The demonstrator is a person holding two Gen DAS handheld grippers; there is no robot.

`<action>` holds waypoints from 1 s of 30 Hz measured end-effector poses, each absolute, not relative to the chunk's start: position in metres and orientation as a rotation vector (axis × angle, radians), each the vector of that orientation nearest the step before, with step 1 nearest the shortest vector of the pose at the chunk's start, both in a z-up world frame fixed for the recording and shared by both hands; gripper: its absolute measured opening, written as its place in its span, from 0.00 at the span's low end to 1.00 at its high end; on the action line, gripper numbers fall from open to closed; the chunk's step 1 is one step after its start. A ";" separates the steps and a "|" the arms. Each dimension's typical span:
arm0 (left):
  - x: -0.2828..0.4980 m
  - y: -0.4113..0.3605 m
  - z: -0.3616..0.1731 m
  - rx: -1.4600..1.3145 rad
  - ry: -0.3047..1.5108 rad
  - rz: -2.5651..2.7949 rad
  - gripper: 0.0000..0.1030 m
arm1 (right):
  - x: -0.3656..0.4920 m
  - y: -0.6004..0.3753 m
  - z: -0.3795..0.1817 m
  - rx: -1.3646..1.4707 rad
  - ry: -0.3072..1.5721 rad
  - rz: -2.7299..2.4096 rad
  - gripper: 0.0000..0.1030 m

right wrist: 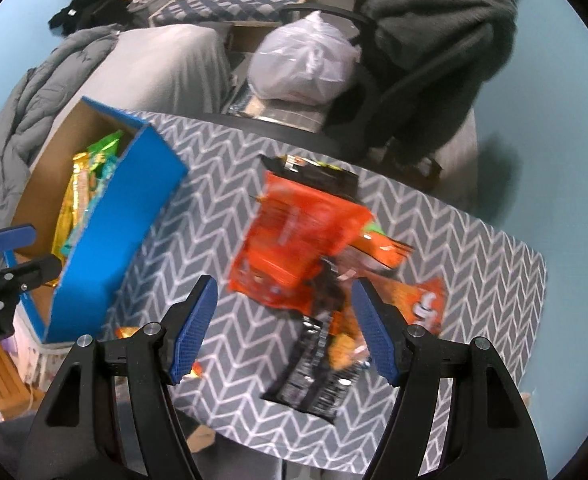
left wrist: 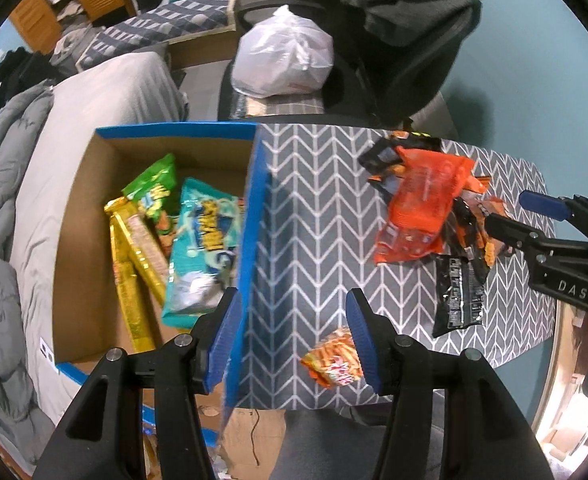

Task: Organize snacks
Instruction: 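Move both tools back over the snacks on the table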

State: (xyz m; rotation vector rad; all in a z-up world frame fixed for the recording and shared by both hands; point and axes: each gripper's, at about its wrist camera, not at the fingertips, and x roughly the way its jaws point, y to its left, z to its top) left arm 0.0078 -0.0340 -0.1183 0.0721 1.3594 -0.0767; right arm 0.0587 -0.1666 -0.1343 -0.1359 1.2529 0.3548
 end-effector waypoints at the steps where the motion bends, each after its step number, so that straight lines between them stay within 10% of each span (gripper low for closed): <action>1: 0.008 -0.039 -0.119 0.078 1.361 -0.082 0.53 | 0.059 -0.172 -0.136 -0.130 1.256 0.349 0.68; 30: 0.015 -0.105 -0.188 0.133 1.458 -0.079 0.57 | 0.098 -0.255 -0.220 -0.109 1.311 0.566 0.69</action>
